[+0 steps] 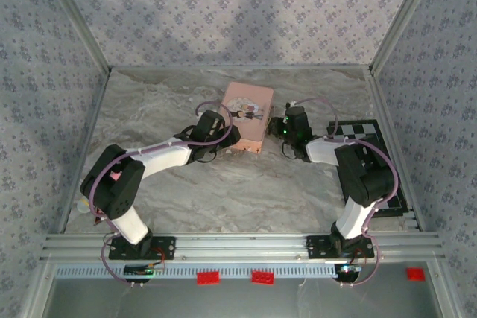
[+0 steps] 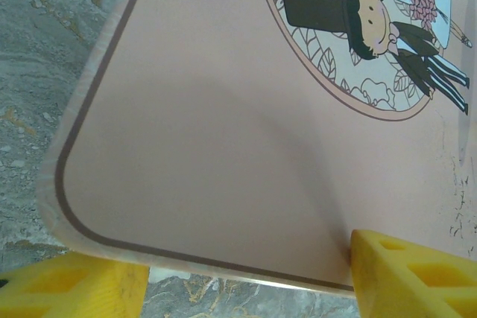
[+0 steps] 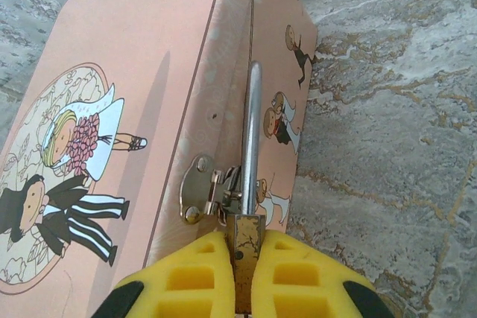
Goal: Unlock the padlock with the key
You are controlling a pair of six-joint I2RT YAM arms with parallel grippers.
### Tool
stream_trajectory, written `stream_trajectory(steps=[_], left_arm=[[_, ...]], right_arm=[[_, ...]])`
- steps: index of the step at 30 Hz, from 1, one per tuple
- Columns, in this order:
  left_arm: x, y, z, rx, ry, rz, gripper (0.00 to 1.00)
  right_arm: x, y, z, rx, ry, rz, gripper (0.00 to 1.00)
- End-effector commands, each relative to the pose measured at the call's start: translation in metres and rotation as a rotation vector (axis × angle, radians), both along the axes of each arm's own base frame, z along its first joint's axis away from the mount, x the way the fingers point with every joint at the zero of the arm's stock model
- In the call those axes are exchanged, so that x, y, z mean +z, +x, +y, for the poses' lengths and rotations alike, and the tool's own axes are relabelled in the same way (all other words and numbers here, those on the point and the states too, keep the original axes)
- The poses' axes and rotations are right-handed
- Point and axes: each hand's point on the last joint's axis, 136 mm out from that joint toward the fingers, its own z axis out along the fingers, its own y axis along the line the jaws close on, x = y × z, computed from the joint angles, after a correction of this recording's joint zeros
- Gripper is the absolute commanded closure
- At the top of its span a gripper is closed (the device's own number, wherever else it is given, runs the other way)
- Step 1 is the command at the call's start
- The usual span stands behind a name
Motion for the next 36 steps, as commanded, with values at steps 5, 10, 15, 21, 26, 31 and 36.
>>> stream_trajectory(steps=[5, 10, 15, 21, 26, 31, 36], left_arm=[[-0.053, -0.027, 0.026, -0.003, 0.142, 0.142, 0.31], [-0.054, -0.028, 0.027, 0.000, 0.148, 0.144, 0.32], [-0.055, -0.028, 0.027, 0.001, 0.148, 0.146, 0.32], [-0.054, -0.028, 0.027, -0.002, 0.149, 0.144, 0.32], [-0.051, -0.028, 0.030, 0.001, 0.143, 0.130, 0.32], [-0.022, -0.027, 0.024, -0.059, 0.108, 0.033, 0.32], [0.016, -0.032, 0.032, -0.110, 0.126, -0.076, 0.29]], right_arm=[[0.019, 0.020, -0.008, 0.013, 0.016, -0.071, 1.00], [0.024, 0.020, -0.010, 0.107, 0.095, -0.058, 1.00], [0.018, 0.018, -0.018, 0.121, 0.033, -0.014, 1.00], [0.025, 0.021, -0.014, 0.142, 0.080, -0.014, 1.00], [0.022, 0.002, -0.022, 0.111, 0.052, 0.025, 1.00], [0.018, -0.040, -0.019, 0.155, -0.068, 0.086, 1.00], [0.004, -0.083, -0.021, 0.213, -0.165, 0.187, 0.99]])
